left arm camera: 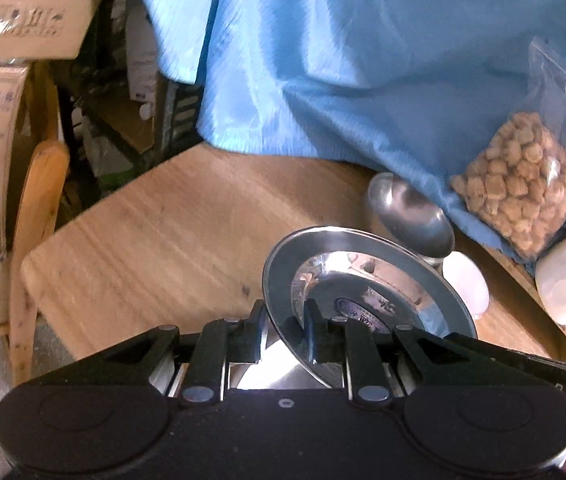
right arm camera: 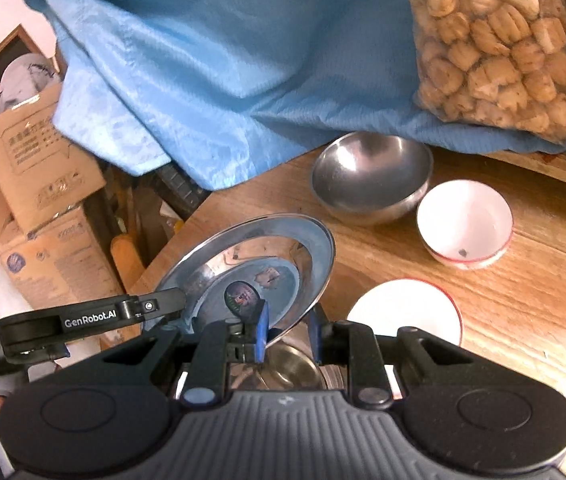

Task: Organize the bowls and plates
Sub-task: 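Carry the flat steel plate with both grippers and lower it onto the large plate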

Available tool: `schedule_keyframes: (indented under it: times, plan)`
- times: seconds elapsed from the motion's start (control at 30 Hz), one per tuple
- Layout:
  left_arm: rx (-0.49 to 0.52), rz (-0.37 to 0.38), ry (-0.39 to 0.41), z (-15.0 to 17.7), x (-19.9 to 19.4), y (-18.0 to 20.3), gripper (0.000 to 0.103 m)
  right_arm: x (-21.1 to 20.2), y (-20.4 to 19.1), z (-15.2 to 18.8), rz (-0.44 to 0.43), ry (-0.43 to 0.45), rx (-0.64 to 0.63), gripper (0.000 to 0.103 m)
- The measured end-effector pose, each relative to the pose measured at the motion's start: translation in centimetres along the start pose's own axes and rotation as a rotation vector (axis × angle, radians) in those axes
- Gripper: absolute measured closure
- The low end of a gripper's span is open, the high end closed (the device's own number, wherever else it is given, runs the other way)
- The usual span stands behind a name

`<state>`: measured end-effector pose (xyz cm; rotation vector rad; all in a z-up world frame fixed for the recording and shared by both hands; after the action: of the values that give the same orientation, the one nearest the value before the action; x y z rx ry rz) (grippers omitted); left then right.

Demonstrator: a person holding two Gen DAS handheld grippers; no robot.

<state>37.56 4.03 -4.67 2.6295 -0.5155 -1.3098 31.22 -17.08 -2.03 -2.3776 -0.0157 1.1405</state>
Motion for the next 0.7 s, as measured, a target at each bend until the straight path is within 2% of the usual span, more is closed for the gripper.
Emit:
schedule_keyframes:
  times: [0.13,0.33,0.7]
  plan:
    - [-0.014,-0.016,-0.029,1.6,-0.4,0.0,0.082,-0.5,0.4,1.0,-0.014,-0.027,-0.013,0.079]
    - [-0.039,-0.026,-0.030,3.4,-1.4,0.4,0.081,-1.3,0.7,1.9,-0.030,-0.046,-0.033,0.079]
    - [-0.017,-0.003,-0.036,5.1,-2.8,1.3,0.081,-3.4,1.0,3.4,-0.029,-0.046,-0.051,0.079]
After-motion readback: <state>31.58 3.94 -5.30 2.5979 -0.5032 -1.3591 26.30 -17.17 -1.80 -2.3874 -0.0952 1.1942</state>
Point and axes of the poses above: each gripper's, at about its wrist camera, not at the fingertips, and x roughly the way its jaws point, y to its right, z to its underside, the point moved 1 cm from there along x, roughly the way its jaws point, and after that the axes turned 3 degrees about y, right-handed, at the moved point
